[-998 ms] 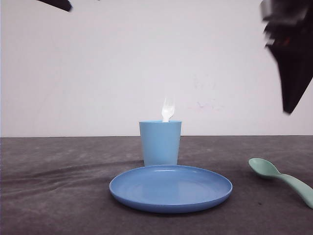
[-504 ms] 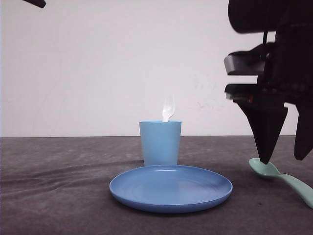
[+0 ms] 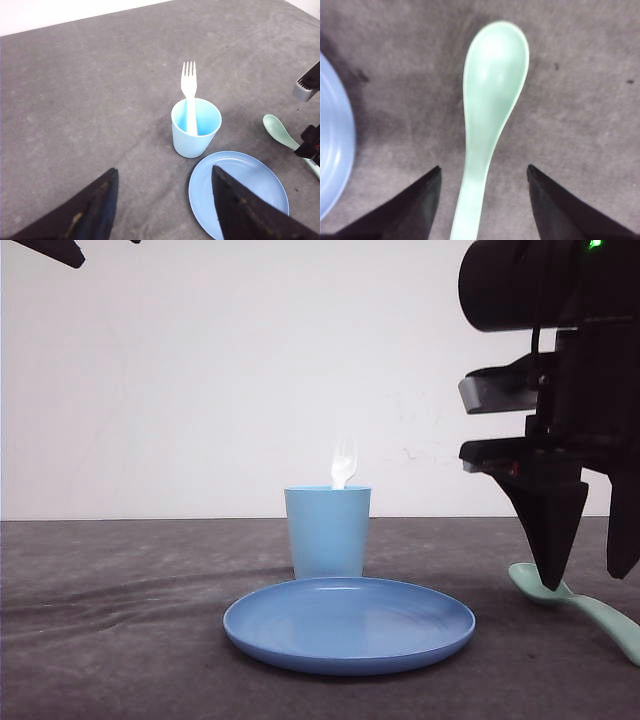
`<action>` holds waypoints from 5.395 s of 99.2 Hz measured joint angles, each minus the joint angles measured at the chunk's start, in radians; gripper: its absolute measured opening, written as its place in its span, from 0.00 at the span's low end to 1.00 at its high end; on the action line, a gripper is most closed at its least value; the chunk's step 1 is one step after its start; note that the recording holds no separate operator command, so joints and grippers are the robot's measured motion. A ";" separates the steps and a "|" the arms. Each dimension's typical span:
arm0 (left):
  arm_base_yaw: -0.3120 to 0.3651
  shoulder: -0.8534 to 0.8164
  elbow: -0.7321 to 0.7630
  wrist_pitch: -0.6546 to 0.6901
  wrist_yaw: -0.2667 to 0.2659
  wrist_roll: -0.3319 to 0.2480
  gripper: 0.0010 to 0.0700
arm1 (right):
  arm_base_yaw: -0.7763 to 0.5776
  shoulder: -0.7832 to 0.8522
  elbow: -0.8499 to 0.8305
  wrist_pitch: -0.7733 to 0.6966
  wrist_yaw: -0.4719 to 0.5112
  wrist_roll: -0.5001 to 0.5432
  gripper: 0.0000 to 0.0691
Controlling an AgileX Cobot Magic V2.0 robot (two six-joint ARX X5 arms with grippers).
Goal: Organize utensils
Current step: 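Lower the right gripper onto the mint-green spoon and close on it, then lift the green spoon with the right gripper over the cup, then lower the spoon into the cup beside the fork, open right gripper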
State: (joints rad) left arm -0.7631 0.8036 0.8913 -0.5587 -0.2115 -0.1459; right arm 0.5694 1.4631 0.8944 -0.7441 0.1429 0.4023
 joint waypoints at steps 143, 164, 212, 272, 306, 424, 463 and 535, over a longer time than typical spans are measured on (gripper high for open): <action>0.000 0.000 0.000 -0.013 0.001 -0.001 0.50 | 0.012 0.013 -0.102 0.129 -0.045 0.049 0.12; 0.000 0.000 0.000 -0.016 0.001 -0.001 0.50 | 0.012 0.013 -0.102 0.129 -0.045 0.049 0.10; 0.000 0.000 0.000 -0.037 0.002 -0.001 0.50 | 0.012 -0.004 -0.096 0.099 -0.036 0.040 0.09; 0.000 0.000 0.000 -0.037 0.002 -0.007 0.50 | 0.042 -0.201 0.117 0.155 -0.036 -0.048 0.09; 0.000 0.000 0.000 -0.035 0.002 -0.018 0.50 | 0.118 -0.174 0.159 0.486 -0.051 -0.119 0.09; 0.000 0.000 0.000 -0.021 0.002 -0.027 0.50 | 0.160 0.235 0.159 0.800 -0.064 -0.167 0.11; 0.000 0.000 0.000 -0.021 0.002 -0.027 0.50 | 0.164 0.233 0.159 0.755 -0.073 -0.161 0.44; 0.000 0.000 0.000 -0.013 0.002 -0.027 0.50 | 0.180 -0.224 0.159 0.465 -0.091 -0.170 0.97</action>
State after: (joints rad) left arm -0.7635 0.8040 0.8913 -0.5716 -0.2100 -0.1730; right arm 0.7498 1.2388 1.0531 -0.2787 0.0517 0.2325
